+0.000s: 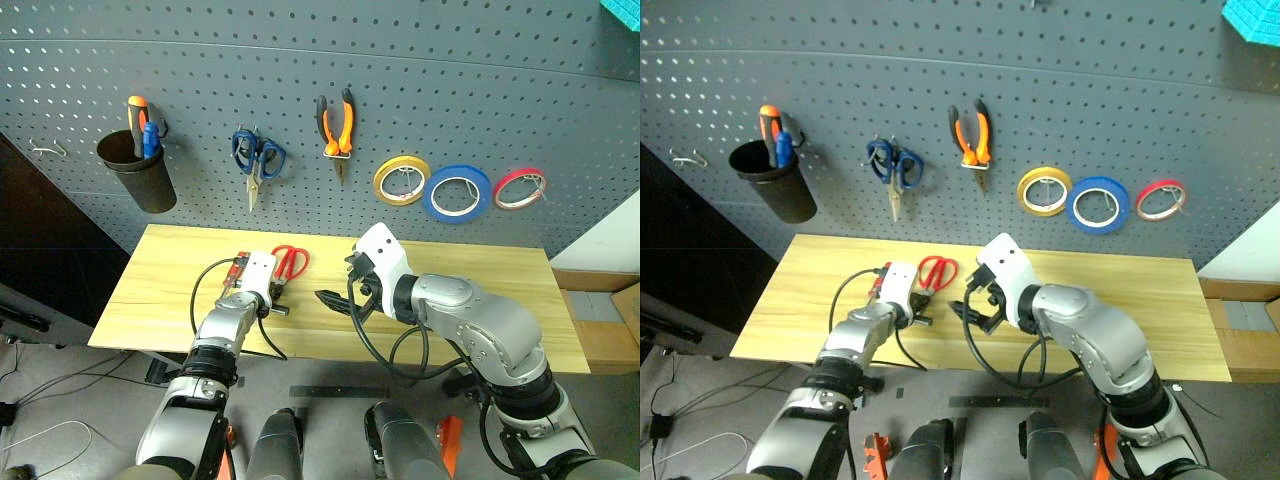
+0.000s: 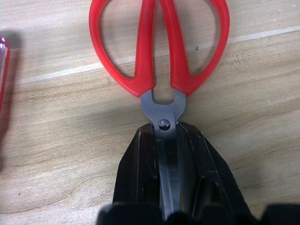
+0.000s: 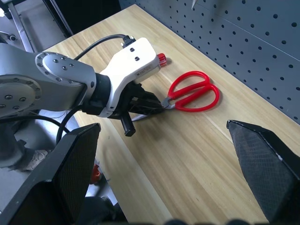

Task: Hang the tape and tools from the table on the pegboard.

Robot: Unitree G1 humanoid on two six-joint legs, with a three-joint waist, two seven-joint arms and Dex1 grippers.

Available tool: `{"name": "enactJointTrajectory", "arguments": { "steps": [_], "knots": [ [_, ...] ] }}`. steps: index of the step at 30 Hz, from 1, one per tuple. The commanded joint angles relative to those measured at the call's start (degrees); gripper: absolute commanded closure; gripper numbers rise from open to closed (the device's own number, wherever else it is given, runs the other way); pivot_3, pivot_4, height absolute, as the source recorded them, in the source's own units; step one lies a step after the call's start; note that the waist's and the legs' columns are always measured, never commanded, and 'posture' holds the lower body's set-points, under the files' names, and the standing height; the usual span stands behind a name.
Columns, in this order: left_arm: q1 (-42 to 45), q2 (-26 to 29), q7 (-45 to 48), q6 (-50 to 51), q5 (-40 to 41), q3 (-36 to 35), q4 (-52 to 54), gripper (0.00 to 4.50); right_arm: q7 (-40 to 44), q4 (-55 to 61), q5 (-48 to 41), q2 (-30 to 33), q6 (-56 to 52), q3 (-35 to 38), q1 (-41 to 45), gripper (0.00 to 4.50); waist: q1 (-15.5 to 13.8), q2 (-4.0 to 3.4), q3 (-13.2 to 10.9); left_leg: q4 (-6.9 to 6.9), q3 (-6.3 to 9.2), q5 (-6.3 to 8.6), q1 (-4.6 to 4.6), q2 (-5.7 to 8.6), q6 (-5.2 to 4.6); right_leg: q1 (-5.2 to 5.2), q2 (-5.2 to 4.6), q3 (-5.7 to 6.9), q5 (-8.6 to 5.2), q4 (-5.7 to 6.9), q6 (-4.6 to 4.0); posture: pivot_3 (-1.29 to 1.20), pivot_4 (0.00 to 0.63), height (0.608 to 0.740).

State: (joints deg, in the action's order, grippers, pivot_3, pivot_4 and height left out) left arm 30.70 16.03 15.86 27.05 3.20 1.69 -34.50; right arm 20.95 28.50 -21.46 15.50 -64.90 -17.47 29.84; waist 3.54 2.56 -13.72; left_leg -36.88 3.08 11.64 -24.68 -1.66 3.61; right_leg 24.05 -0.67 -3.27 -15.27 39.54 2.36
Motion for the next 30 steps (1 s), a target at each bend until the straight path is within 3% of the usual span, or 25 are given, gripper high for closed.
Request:
{"name": "enactJointTrajectory", "arguments": {
  "steps": [1, 10, 19, 25, 30],
  "knots": [
    [-2.2, 0.5, 0.5, -3.8, 0.1, -1.2, 4.4, 4.26, 0.1, 1.4, -0.1, 0.4, 0.4, 0.9, 0.6, 0.0, 0.1, 0.0, 0.0, 0.01, 0.0, 0.0, 0.0, 0.0, 0.0, 0.0, 0.0, 0.0, 0.0, -0.01, 0.0, -0.09, 0.21, 0.74],
    [-18.0, 3.6, 1.2, -16.5, -1.4, -1.6, 27.1, 4.26, 0.5, 2.9, -0.6, 1.5, 0.3, 1.6, 0.3, 0.0, 0.2, -0.01, 0.0, 0.14, -0.01, 0.01, -0.03, -0.04, 0.01, 0.02, -0.05, -0.02, 0.01, -0.16, -0.01, -0.09, 0.211, 0.74],
    [-33.6, 6.2, -0.3, -30.2, -1.9, -9.1, 48.4, 4.26, 2.6, 3.9, -1.0, 3.6, 3.1, 1.9, -0.3, 0.0, 0.0, -0.03, 0.0, 0.23, -0.05, 0.02, -0.04, -0.08, 0.01, -0.02, -0.06, -0.02, 0.0, -0.46, -0.01, -0.06, 0.209, 0.74],
    [-35.3, 8.4, 0.6, -32.6, -1.9, -11.3, 54.9, 4.26, 3.5, 4.4, -0.1, 4.6, 8.5, 4.4, -0.1, 0.0, -0.4, -0.03, 0.0, 0.25, -0.09, 0.01, -0.04, -0.04, 0.01, -0.04, -0.07, -0.03, 0.0, -0.52, 0.0, -0.04, 0.206, 0.74],
    [-30.0, 9.6, 0.4, -31.8, -1.4, -12.6, 55.3, 4.26, 5.5, 5.2, -0.8, 5.0, 15.8, 7.2, 0.4, 0.0, -0.4, -0.02, 0.0, 0.24, -0.08, 0.01, -0.05, -0.05, 0.01, -0.03, -0.03, 0.0, 0.0, -0.52, 0.0, -0.04, 0.204, 0.74]
  ]
}}
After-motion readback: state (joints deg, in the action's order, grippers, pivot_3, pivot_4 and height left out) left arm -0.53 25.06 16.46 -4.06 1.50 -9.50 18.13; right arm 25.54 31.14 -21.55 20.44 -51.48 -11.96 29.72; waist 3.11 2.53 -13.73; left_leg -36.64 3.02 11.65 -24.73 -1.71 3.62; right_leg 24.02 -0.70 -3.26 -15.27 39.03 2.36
